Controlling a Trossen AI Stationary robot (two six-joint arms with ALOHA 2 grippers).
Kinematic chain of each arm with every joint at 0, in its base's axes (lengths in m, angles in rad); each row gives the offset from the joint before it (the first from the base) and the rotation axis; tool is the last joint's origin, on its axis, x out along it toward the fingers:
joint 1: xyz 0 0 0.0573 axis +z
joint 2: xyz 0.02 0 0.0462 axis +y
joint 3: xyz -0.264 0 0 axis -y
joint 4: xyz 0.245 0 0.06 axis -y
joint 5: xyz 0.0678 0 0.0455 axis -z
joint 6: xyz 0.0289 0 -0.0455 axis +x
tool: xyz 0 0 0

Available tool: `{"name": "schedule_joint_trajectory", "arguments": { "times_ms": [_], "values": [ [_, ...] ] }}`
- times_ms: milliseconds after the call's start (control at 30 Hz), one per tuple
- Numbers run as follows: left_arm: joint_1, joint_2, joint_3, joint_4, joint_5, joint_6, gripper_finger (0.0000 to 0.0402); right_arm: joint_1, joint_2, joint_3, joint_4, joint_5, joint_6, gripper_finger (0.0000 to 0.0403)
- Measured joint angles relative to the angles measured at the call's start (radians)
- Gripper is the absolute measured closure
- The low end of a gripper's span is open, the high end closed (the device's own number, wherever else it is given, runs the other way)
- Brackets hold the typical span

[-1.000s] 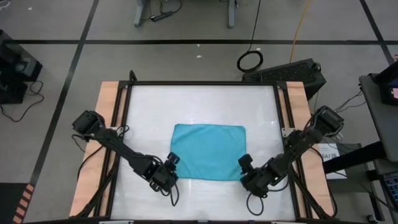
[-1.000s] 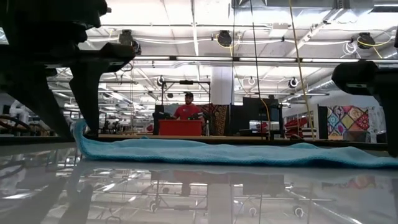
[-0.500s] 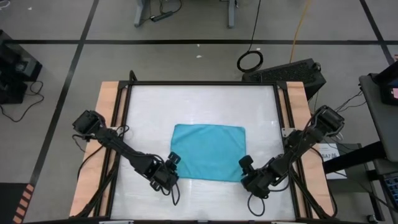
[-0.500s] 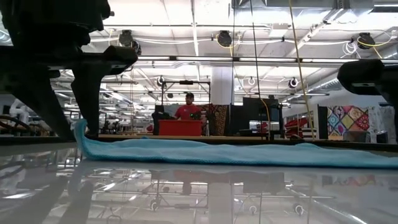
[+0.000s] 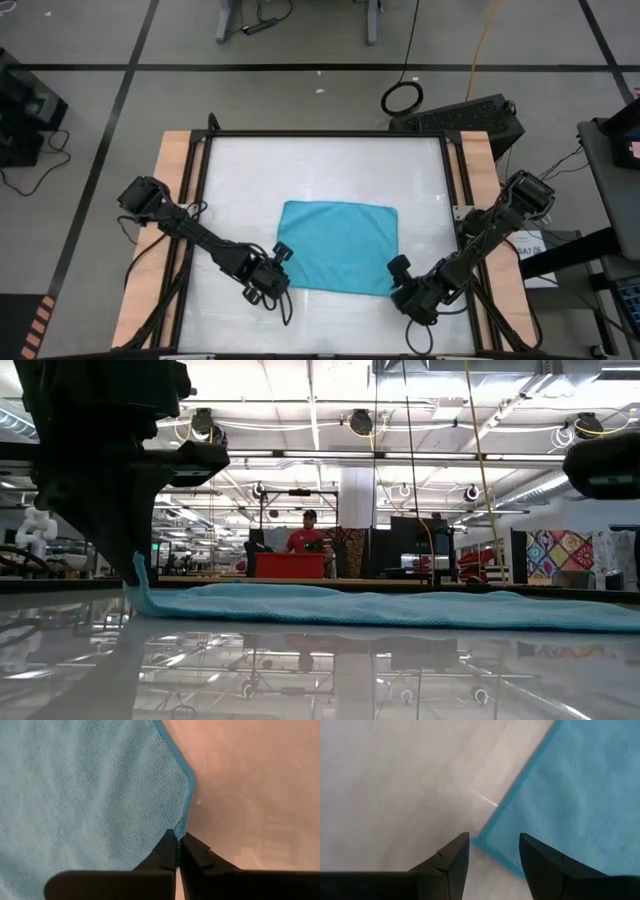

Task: Roll towel
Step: Fold the blue towel

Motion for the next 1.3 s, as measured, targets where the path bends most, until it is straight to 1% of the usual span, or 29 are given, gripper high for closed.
{"name": "schedule_joint_trajectory", "arguments": {
  "times_ms": [100, 400, 567, 700, 833, 933, 1067, 1100, 1300],
  "values": [
    [0.002, 0.000, 0.000, 0.007, 0.000, 0.000, 0.0397, 0.001, 0.000, 0.019, -0.009, 0.001, 0.000, 0.0239],
    [0.002, 0.000, 0.001, 0.025, 0.001, -0.017, 0.0400, 0.026, 0.006, 0.021, 0.002, 0.002, 0.002, 0.0239],
    [0.002, 0.000, 0.001, 0.021, 0.001, -0.019, 0.0400, 0.029, 0.051, 0.022, 0.016, 0.026, 0.004, 0.0247],
    [0.002, 0.000, 0.001, 0.017, 0.001, -0.027, 0.0401, 0.030, 0.102, 0.026, 0.027, 0.034, -0.008, 0.0268],
    [0.002, 0.000, 0.001, 0.011, 0.001, -0.033, 0.0401, 0.031, 0.115, 0.027, -0.005, 0.066, 0.019, 0.0300],
    [0.002, 0.000, 0.001, 0.009, 0.001, -0.053, 0.0401, 0.033, 0.110, 0.026, -0.034, 0.091, 0.066, 0.0334],
    [-0.002, 0.000, 0.001, 0.007, -0.009, -0.076, 0.0401, 0.036, 0.111, 0.025, -0.054, 0.106, 0.113, 0.0389],
    [-0.003, 0.000, 0.001, 0.006, -0.016, -0.081, 0.0401, 0.036, 0.111, 0.025, -0.058, 0.112, 0.126, 0.0396],
    [-0.021, 0.000, 0.001, -0.009, -0.076, -0.143, 0.0401, 0.039, 0.105, 0.023, -0.090, 0.158, 0.243, 0.0401]
  ]
}}
